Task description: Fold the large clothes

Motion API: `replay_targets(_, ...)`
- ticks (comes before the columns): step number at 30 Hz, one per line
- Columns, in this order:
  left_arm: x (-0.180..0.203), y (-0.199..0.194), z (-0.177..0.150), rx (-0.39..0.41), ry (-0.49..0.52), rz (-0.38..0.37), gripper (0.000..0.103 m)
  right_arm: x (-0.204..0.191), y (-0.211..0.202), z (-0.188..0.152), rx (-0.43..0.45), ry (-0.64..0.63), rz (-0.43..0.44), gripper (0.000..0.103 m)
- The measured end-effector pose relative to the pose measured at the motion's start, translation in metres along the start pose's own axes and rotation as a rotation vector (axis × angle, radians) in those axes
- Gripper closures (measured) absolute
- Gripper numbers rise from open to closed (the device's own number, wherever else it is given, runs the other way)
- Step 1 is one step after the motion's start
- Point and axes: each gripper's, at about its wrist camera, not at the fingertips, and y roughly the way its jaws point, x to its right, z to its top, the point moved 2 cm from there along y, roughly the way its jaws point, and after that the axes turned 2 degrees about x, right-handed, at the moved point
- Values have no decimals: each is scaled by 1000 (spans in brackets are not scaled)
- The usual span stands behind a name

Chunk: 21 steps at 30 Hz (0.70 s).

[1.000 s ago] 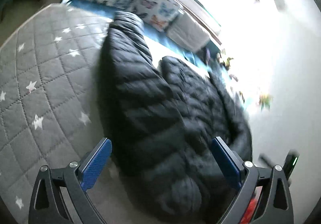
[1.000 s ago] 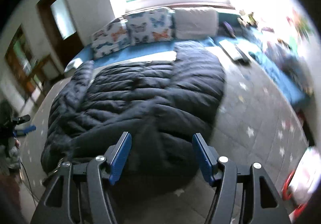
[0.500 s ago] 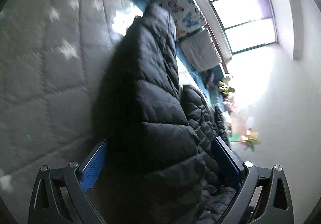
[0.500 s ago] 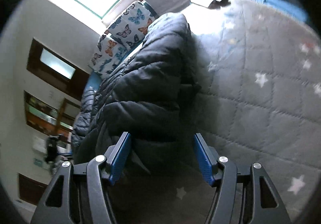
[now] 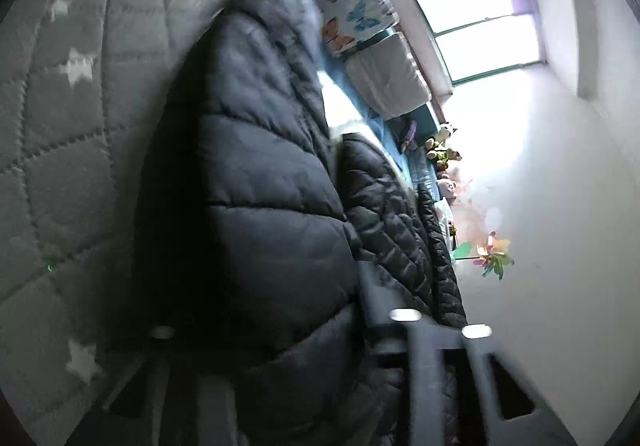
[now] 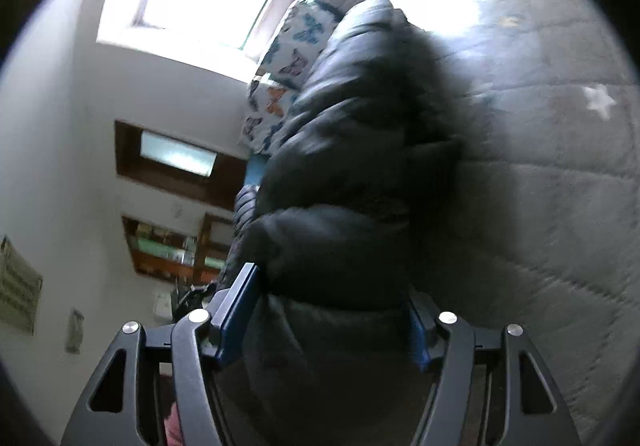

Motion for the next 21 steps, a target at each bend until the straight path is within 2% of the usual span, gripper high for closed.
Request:
replay_targets(2, 17, -15, -9, 45, 51, 35, 85, -20, -8, -5, 16, -77, -51, 63)
replay_targets(5, 53, -39, -26, 117, 159, 104, 89, -39, -24, -11, 44, -133, -89, 75)
replay_targets(9, 86, -82, -59, 168, 200, 128, 90, -73, -54, -38, 70, -274, -168, 79)
replay_targets(12, 86, -114, -85, 166, 211, 143, 90, -84, -77, -67, 65, -367, -264, 79)
replay_targets(14, 78, -130, -107, 146, 184, 182, 90, -76, -83, -86, 36, -380, -342, 79)
replay_targets(15, 66, -147, -114, 137, 160, 195, 90, -63, -84, -96, 6, -364, -386, 79)
replay_targets(17, 43, -155, -130, 88, 121, 227, 89, -34, -81, -115, -51, -315, -460, 79)
replay_targets(19, 21, -147, -135, 38, 63, 247, 84, -8, -72, -124, -102, -264, -491, 76)
replay_targets(21, 9, -140, -137, 7, 36, 255, 81, 10, -69, -123, -116, -219, -484, 70)
